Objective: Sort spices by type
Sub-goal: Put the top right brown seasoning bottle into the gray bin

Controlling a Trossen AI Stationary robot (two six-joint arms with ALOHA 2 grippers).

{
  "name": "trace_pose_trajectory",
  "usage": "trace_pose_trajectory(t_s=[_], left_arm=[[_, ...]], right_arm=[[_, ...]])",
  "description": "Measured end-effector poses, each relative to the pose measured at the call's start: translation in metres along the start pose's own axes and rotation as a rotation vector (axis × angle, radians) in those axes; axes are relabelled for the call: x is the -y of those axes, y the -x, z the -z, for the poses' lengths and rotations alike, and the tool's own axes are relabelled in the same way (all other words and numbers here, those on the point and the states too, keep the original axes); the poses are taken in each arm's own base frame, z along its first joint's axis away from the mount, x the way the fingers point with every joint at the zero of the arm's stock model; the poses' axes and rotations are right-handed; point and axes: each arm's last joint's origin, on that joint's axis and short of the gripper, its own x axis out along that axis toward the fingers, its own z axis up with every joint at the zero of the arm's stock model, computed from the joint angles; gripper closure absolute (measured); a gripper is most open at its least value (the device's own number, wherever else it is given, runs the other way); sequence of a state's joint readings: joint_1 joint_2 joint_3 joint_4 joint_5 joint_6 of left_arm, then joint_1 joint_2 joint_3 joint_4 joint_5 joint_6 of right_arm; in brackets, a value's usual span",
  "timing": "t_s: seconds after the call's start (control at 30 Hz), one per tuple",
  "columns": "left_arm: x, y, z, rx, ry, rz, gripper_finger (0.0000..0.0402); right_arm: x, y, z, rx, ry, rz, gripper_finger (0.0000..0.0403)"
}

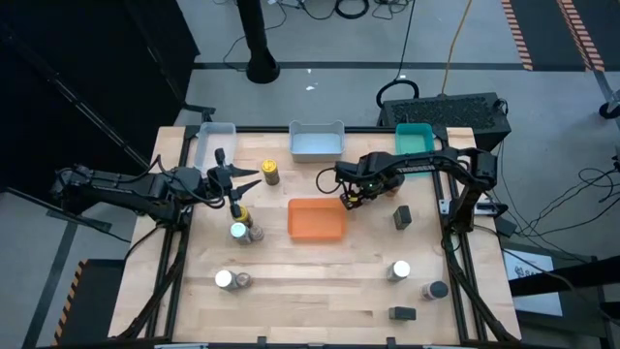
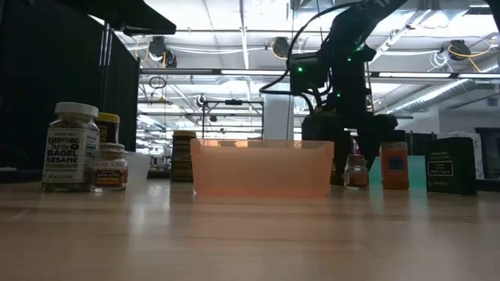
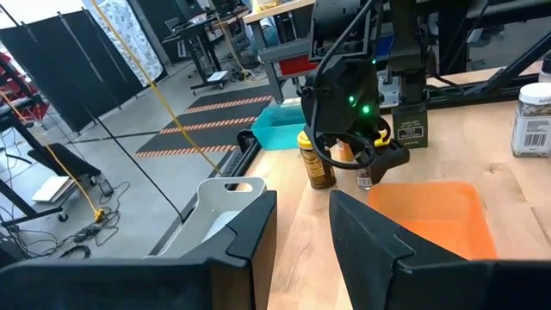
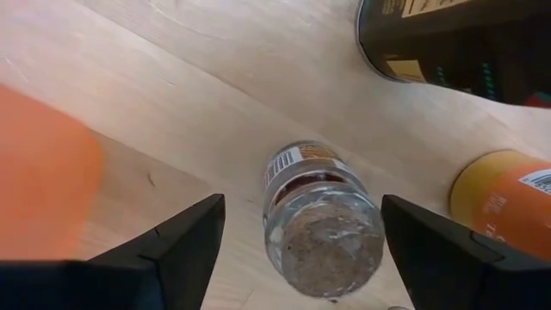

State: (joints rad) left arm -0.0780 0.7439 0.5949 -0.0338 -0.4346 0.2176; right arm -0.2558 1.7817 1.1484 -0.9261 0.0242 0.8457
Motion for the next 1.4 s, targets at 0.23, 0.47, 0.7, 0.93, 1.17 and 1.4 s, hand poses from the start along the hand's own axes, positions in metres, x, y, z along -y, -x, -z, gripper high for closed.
trace_pose_trajectory(t_s=[0.23,0.47,0.7,0.93,1.17,1.4], left_arm=[[0.000,0.000,0.000,0.000,0.000,0.000,0.0286],[0.000,0.000,0.000,0.000,0.000,0.000,0.0286],[0.000,0.000,0.000,0.003,0.001,-0.001,0.0286],[-0.001,0.000,-0.002,0.023,0.008,-0.005,0.0286],[-0.002,0.000,-0.009,0.087,0.009,-0.023,0.0286],[-0.013,0.012,-0.018,0.163,0.021,-0.138,0.0286]], right_arm=[[0.000,0.000,0.000,-0.003,-0.003,0.001,0.0224],[0.000,0.001,0.000,0.001,-0.005,-0.005,0.0257],[-0.008,0.030,0.003,-0.029,0.018,-0.011,0.0257],[-0.029,0.117,0.003,0.016,0.104,-0.095,0.0257],[-0.027,0.175,-0.041,0.234,0.163,-0.207,0.0257],[-0.028,0.174,-0.101,0.251,0.285,-0.154,0.0257]])
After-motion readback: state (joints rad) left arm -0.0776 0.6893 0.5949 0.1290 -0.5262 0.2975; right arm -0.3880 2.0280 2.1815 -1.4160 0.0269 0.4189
